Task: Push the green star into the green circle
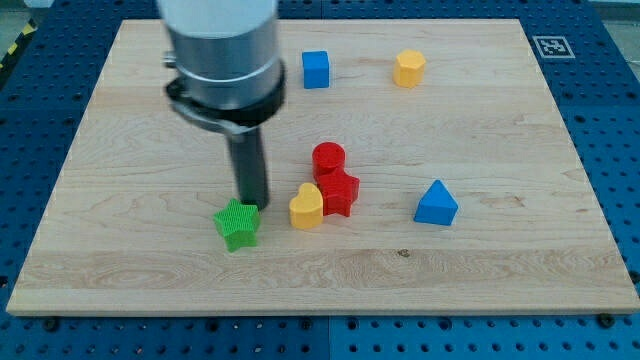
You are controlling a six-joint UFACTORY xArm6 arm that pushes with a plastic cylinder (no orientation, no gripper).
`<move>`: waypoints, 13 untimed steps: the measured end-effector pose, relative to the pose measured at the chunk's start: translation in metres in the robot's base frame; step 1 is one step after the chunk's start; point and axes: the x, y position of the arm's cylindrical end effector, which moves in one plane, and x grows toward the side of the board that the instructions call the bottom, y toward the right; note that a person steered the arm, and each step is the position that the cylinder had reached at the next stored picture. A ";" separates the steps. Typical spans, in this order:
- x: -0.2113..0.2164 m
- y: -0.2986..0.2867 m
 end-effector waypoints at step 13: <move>-0.036 0.051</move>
